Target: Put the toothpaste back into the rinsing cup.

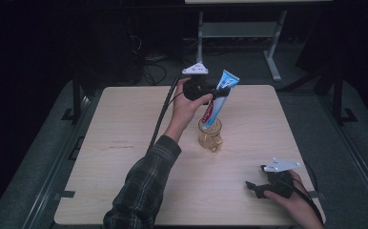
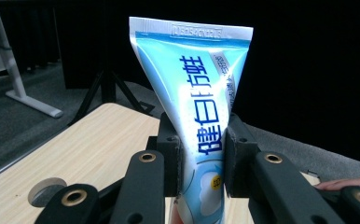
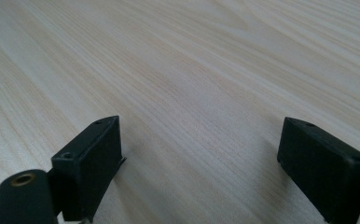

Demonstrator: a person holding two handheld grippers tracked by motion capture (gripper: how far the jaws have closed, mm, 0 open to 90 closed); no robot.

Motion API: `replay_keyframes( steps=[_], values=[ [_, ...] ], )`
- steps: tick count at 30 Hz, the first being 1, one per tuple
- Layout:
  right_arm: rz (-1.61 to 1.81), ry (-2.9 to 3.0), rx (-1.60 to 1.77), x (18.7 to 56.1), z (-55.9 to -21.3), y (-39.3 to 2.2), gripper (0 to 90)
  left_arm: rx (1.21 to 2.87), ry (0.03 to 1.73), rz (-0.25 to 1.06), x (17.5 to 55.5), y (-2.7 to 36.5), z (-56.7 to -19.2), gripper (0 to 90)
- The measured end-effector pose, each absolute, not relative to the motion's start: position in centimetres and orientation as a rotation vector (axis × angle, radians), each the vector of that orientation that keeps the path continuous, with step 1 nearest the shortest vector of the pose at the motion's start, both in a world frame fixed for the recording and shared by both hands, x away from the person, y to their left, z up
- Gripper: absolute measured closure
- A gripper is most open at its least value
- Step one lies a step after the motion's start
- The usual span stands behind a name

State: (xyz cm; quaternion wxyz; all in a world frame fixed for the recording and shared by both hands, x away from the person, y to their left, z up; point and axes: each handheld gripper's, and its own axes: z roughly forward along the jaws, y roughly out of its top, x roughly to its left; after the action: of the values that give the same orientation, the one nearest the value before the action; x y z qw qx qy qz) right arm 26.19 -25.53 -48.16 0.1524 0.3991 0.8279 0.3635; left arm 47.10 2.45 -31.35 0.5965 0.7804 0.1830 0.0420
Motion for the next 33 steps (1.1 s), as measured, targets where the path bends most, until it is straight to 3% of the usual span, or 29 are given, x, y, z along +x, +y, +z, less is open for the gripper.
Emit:
replay_keyframes(
  steps=[33],
  values=[
    [1.050,2.376,1.139,26.2,-48.2,-25.5,12.9,1.849,0.425,0.089,46.6,3.0,-35.3,71.4]
  ],
)
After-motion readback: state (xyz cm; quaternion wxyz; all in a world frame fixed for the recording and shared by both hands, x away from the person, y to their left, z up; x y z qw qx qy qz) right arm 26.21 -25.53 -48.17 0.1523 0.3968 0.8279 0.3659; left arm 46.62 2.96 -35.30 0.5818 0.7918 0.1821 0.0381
